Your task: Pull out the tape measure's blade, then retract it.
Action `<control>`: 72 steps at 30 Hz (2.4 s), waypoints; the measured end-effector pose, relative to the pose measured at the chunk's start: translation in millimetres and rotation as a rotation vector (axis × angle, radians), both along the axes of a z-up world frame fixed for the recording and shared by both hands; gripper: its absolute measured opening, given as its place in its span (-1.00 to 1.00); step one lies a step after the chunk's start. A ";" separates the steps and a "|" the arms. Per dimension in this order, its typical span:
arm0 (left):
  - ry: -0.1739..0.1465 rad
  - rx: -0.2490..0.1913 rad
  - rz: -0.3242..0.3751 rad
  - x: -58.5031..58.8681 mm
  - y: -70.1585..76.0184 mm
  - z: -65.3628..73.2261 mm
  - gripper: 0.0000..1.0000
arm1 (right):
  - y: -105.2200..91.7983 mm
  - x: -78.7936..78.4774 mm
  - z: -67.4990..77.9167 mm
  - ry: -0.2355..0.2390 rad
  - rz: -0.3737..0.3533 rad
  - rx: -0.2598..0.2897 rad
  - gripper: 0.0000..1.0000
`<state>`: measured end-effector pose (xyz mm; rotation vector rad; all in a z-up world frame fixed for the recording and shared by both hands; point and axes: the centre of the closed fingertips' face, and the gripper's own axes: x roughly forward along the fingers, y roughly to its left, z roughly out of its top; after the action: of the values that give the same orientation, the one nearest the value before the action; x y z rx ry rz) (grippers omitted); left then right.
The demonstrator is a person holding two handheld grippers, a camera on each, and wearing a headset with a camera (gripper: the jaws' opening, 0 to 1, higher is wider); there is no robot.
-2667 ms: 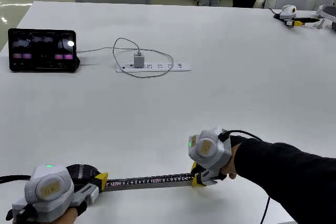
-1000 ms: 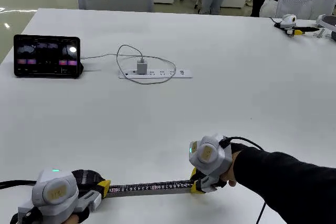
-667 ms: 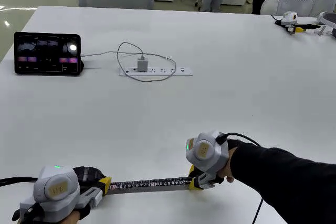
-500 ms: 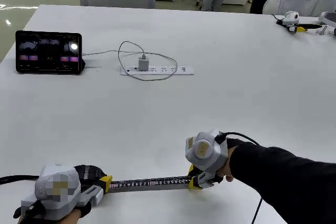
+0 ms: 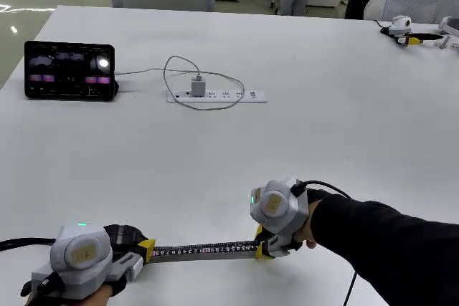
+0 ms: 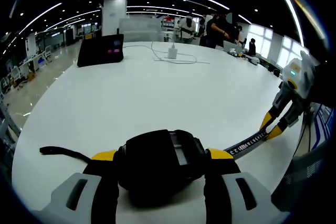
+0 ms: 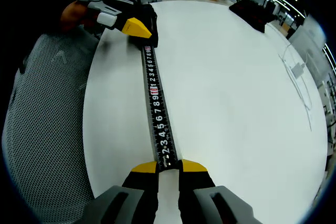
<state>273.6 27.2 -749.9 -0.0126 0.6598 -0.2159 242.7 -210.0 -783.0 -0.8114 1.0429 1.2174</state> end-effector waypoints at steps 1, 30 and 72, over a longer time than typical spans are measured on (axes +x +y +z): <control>0.000 0.000 0.000 0.0 0.0 0.0 0.22 | -0.1 0.2 -0.4 0.000 -0.002 -0.001 -0.80; 0.000 -0.002 -0.002 0.0 -0.1 0.3 0.22 | 14.9 1.5 -0.5 -0.007 -0.005 0.008 -0.80; -0.001 -0.003 -0.005 -1.1 -0.5 0.8 0.22 | 52.5 3.5 -0.4 -0.007 0.002 0.042 -0.80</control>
<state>272.5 26.7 -749.2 -0.0137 0.6585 -0.2218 246.2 -157.4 -783.4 -0.7840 1.0081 1.2328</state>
